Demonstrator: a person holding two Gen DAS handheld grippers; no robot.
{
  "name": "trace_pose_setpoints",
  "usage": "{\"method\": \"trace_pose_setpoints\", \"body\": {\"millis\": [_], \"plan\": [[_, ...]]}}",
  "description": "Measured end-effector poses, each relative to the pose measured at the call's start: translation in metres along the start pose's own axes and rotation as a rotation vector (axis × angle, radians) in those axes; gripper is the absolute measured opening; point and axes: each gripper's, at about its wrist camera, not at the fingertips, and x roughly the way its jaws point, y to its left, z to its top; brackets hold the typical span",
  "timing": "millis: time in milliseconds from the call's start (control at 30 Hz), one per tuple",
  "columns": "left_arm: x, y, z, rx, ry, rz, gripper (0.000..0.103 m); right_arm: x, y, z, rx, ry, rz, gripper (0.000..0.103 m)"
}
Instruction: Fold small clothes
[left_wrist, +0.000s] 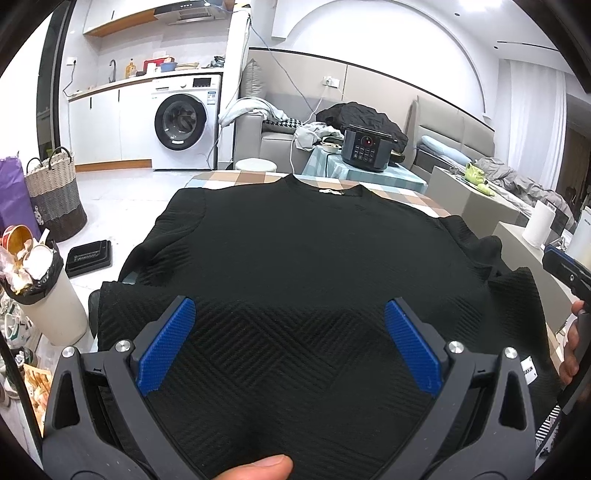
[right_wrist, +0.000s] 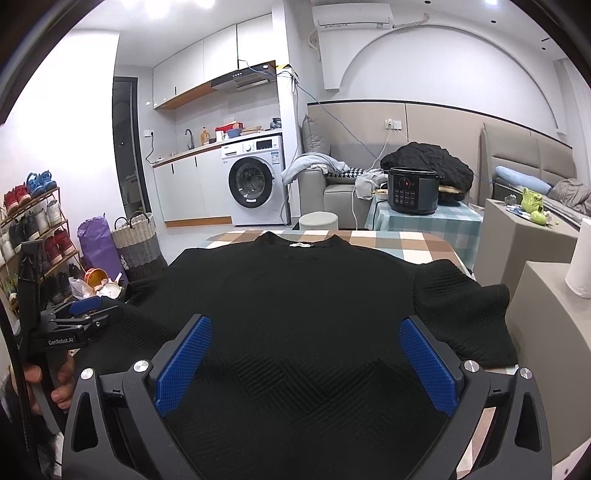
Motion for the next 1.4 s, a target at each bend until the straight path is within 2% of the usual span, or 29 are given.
{"method": "trace_pose_setpoints", "body": {"millis": [1000, 1400], "plan": [[-0.013, -0.002, 0.000, 0.005, -0.016, -0.010, 0.102, -0.015, -0.009, 0.007, 0.052, 0.009, -0.019, 0.103], [-0.016, 0.002, 0.001, -0.009, -0.006, -0.002, 0.102, -0.001, -0.010, 0.007, 0.105, 0.046, 0.020, 0.103]]}}
